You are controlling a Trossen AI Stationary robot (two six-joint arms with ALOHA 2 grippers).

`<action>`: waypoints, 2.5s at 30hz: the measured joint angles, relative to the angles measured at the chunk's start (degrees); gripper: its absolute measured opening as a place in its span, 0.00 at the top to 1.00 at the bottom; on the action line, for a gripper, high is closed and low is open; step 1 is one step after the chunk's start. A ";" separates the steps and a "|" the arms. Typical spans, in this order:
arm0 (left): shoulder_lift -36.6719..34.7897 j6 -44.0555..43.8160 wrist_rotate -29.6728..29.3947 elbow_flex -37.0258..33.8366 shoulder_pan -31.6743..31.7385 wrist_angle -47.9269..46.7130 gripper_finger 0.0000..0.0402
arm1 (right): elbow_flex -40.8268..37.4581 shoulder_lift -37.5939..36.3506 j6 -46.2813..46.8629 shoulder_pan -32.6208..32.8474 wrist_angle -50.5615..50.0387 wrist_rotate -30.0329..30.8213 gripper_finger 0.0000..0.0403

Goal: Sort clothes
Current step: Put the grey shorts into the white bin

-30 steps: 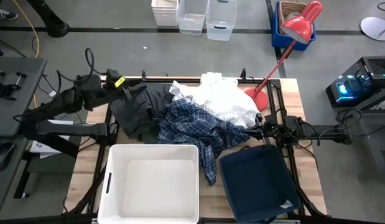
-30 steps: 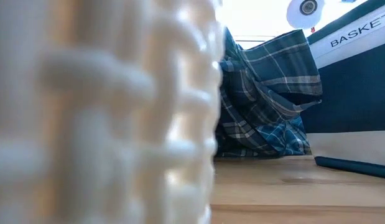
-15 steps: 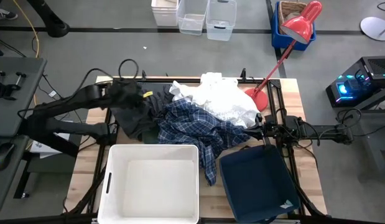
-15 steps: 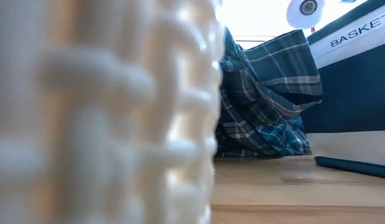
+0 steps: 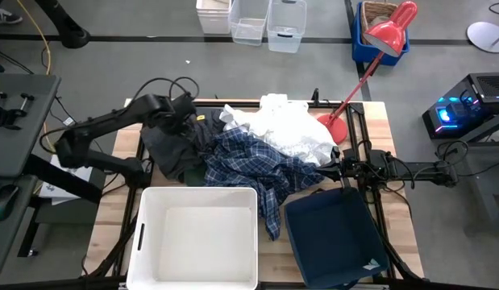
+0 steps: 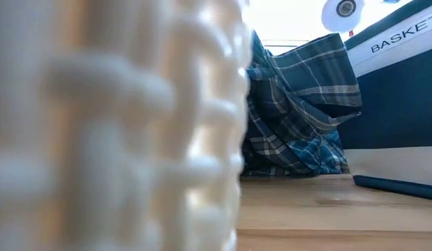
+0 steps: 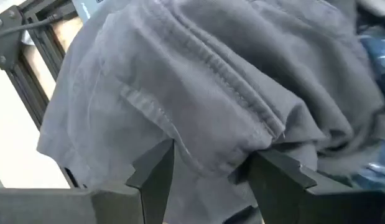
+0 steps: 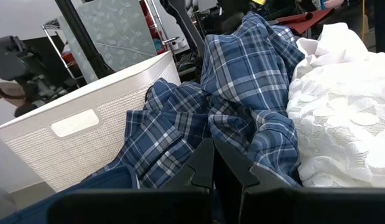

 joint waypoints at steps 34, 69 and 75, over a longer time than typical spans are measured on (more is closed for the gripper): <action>8.82 12.61 1.37 -0.71 -4.90 14.01 0.99 | 0.00 0.02 -0.01 0.01 0.00 0.00 1.00; -15.07 -3.71 31.22 32.93 -45.79 29.54 1.00 | 0.00 0.02 0.00 0.00 0.00 0.00 1.00; -9.86 -11.18 31.09 26.85 -50.29 22.26 1.00 | 0.00 0.02 -0.02 0.01 0.00 0.00 1.00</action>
